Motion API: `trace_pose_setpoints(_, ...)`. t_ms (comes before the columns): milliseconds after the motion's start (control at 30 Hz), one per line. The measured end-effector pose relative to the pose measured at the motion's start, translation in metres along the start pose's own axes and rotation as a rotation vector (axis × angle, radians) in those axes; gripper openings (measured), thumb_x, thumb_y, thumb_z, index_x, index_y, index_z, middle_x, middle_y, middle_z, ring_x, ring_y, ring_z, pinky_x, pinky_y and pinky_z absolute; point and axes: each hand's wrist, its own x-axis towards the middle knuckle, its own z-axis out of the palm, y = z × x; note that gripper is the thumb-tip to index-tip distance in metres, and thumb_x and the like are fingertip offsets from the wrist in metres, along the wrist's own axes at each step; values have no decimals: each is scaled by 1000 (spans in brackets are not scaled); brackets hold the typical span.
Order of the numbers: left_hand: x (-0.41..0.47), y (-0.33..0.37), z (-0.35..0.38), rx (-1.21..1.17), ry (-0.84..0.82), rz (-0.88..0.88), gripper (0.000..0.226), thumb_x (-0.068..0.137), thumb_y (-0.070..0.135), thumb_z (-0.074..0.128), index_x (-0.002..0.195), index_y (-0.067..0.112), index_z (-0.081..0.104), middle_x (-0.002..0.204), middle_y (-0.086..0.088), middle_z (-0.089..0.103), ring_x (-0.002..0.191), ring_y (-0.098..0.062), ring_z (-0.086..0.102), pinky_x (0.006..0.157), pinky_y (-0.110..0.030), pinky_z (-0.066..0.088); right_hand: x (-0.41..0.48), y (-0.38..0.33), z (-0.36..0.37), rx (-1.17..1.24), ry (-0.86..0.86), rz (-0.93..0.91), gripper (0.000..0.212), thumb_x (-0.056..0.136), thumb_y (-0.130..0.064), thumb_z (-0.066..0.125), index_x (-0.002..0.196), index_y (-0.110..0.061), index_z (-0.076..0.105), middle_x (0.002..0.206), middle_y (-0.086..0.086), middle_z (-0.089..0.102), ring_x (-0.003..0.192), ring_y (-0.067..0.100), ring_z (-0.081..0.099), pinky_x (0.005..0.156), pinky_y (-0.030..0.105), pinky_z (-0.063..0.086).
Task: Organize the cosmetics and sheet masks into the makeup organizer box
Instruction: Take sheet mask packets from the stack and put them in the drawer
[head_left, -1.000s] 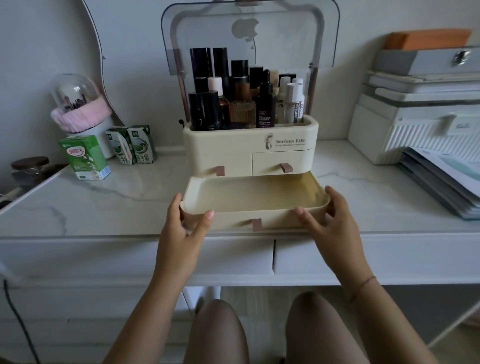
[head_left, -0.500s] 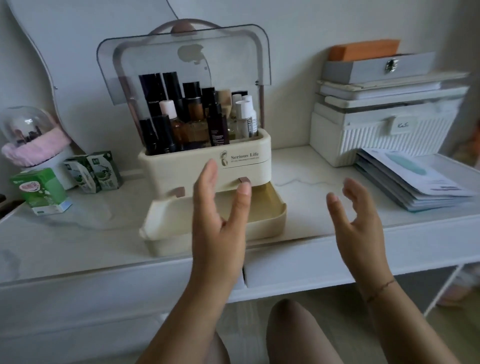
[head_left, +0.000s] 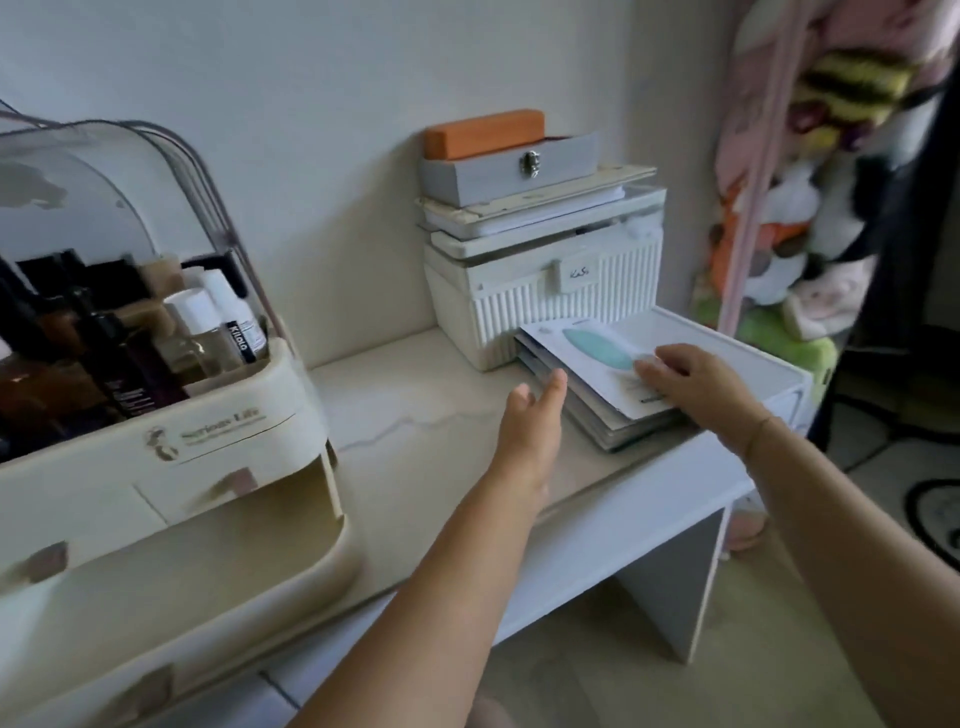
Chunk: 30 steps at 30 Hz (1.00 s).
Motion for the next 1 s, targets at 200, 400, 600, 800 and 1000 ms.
trace_pose_setpoints(200, 28, 3, 14, -207, 57, 42, 39, 94, 40, 53, 121, 11, 59, 118, 1, 63, 110, -16, 55, 98, -30, 40, 3, 11, 4, 92, 26, -36, 45, 77, -35, 73, 118, -19, 63, 112, -1, 67, 103, 15, 62, 89, 25, 42)
trace_pose_setpoints(400, 39, 9, 17, -341, 118, -78, 29, 89, 29, 64, 108, 8, 64, 111, -9, 69, 109, -26, 63, 99, -39, 47, 2, 12, 5, 150, 52, -58, 41, 76, -39, 73, 114, -25, 66, 109, -11, 67, 102, 6, 61, 87, 21, 42)
trace_pose_setpoints(600, 41, 16, 23, -203, 204, 49, 17, 83, 16, 69, 94, 16, 56, 91, 1, 66, 75, -9, 62, 59, -20, 48, -3, 4, 6, 3, 35, -102, 37, 79, -47, 65, 113, -32, 65, 113, -15, 67, 114, 11, 57, 108, 42, 36)
trace_pose_setpoints(800, 35, 14, 16, -201, 158, 113, 24, 85, 4, 62, 102, 17, 52, 96, -1, 66, 76, -10, 63, 55, -19, 48, -3, -7, 1, -223, 42, -129, 52, 85, -53, 55, 130, -27, 49, 126, -9, 61, 123, 13, 52, 117, 50, -6)
trace_pose_setpoints(1000, 18, 14, -1, -231, 108, 317, 40, 85, 4, 59, 122, 15, 49, 118, -8, 66, 107, -26, 64, 96, -48, 49, -4, -44, 6, 332, -100, -121, 58, 86, -33, 65, 135, -10, 45, 115, 8, 67, 104, 26, 65, 85, 40, 53)
